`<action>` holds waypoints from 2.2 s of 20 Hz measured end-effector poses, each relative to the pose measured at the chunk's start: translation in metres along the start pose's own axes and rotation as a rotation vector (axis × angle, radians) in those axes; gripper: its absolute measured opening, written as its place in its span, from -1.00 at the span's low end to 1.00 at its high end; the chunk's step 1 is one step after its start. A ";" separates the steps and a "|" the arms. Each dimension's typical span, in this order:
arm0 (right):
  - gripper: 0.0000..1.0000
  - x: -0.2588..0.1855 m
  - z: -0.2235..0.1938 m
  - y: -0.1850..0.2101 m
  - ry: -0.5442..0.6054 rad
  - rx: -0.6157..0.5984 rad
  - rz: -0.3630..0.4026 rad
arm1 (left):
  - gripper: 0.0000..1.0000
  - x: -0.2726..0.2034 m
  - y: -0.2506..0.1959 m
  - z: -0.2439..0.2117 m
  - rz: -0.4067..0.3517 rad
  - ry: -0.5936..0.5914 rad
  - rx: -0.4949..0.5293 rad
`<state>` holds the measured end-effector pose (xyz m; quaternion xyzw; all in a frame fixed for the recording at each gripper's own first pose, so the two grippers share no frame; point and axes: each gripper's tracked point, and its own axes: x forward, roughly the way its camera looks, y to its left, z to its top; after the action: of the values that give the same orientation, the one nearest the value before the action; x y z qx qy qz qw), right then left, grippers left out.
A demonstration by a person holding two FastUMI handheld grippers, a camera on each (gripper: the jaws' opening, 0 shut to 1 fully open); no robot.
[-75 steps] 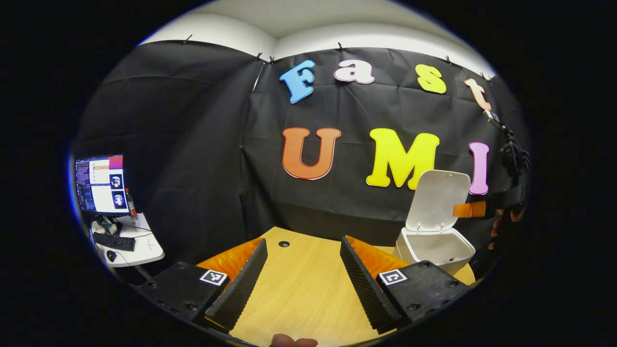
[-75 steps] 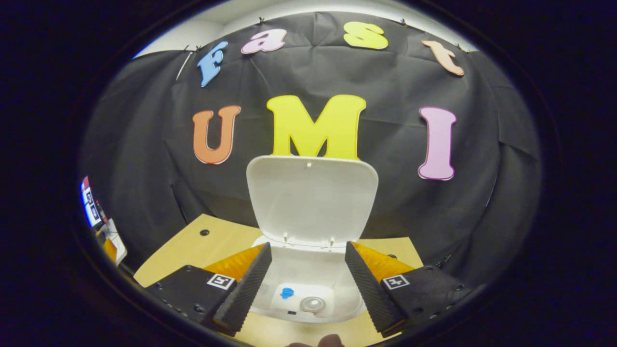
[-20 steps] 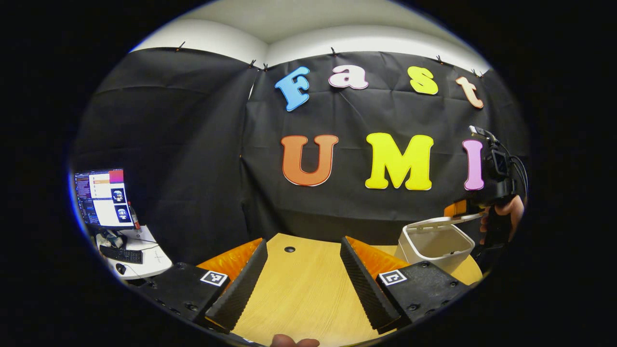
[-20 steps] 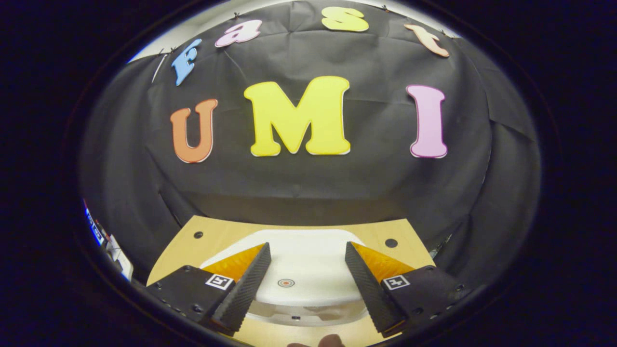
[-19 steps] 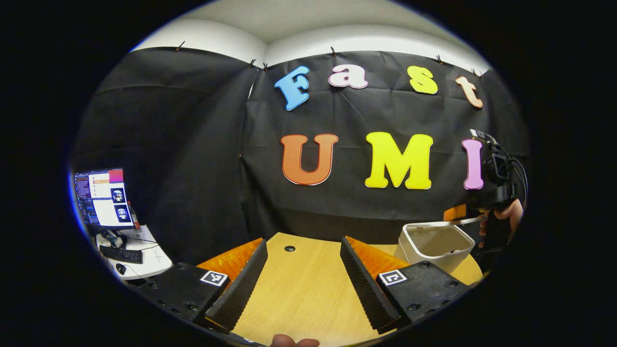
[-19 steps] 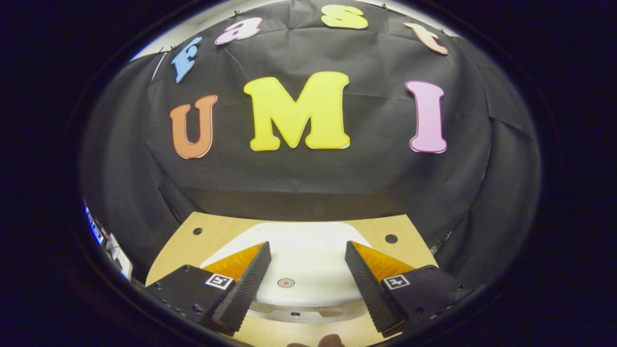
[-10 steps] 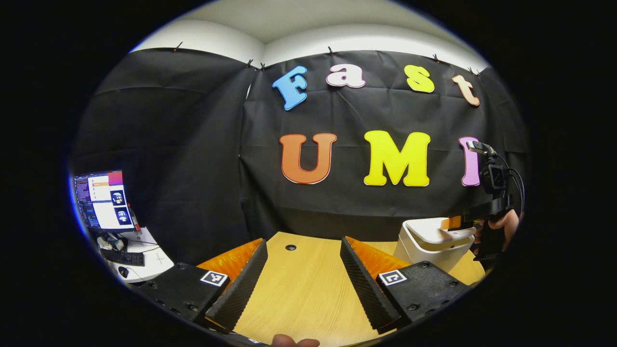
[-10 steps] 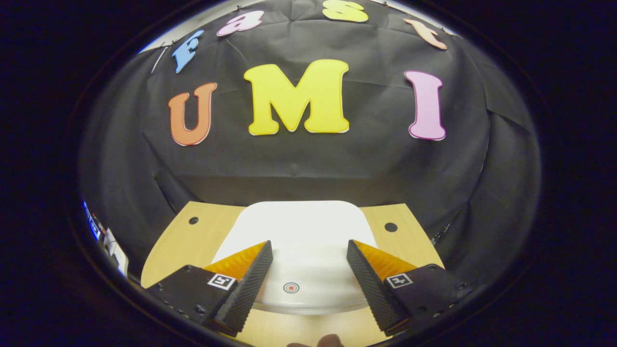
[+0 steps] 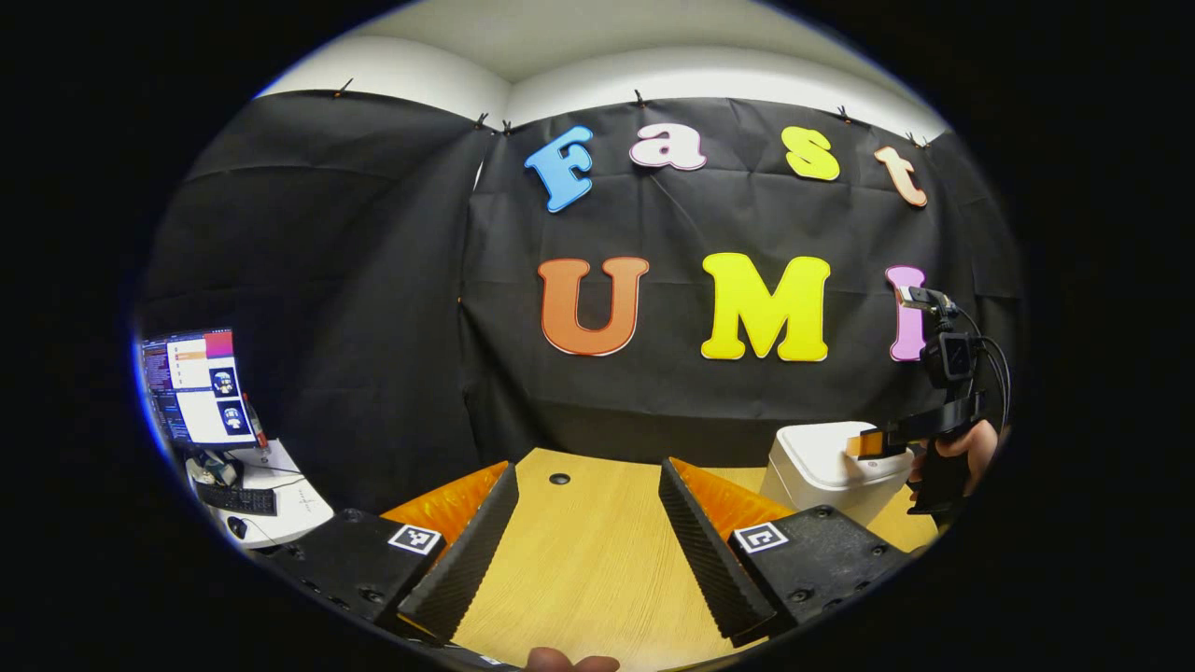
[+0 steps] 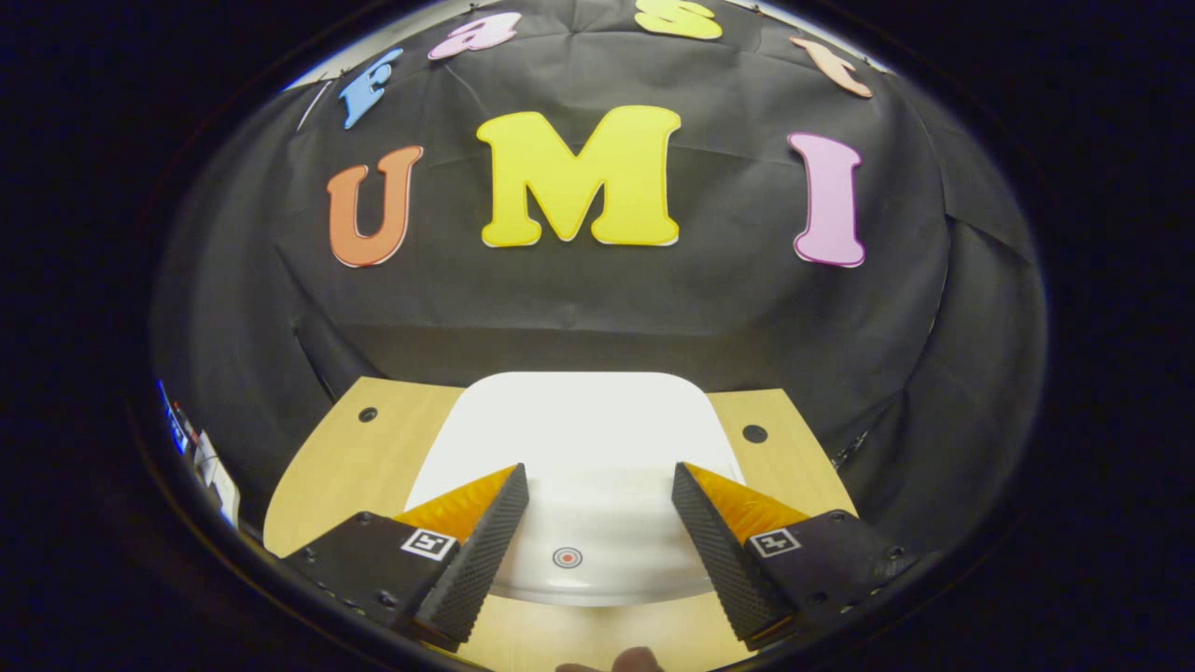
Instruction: Press the lid of the desktop garbage bin to open it, pick up the crumpled paper on the desktop and throw it into the bin, then pick up the pop can on the desktop and drop it into the bin, and finally close the garbage bin lid.
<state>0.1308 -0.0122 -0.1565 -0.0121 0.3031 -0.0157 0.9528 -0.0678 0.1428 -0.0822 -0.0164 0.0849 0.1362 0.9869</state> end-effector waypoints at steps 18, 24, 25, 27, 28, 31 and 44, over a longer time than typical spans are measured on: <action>1.00 0.005 -0.017 0.003 -0.161 -0.080 -0.038 | 0.95 0.000 -0.035 -0.002 -0.100 -0.012 -0.040; 0.96 0.003 -0.009 0.002 -0.247 -0.028 -0.037 | 0.95 -0.001 -0.065 0.007 -0.171 -0.022 -0.022; 0.99 0.004 -0.008 0.002 -0.272 0.004 -0.032 | 0.95 -0.002 -0.070 0.010 -0.187 -0.026 -0.014; 0.90 0.002 -0.008 0.003 -0.287 0.014 -0.014 | 0.95 -0.003 -0.081 0.017 -0.212 -0.042 0.000; 0.94 0.001 -0.007 0.002 -0.278 0.007 -0.006 | 0.95 -0.003 -0.085 0.019 -0.224 -0.047 0.003; 0.91 -0.008 -0.002 0.003 -0.264 -0.022 0.008 | 0.95 0.000 -0.101 0.025 -0.260 -0.053 0.000; 0.94 -0.142 0.065 -0.047 -0.520 -0.028 -0.011 | 0.95 0.028 -0.158 0.086 -0.347 -0.157 0.005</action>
<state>0.0516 -0.0535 -0.0203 -0.0304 0.0480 -0.0130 0.9983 0.0161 0.0028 -0.0012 -0.0175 0.0039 -0.0355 0.9992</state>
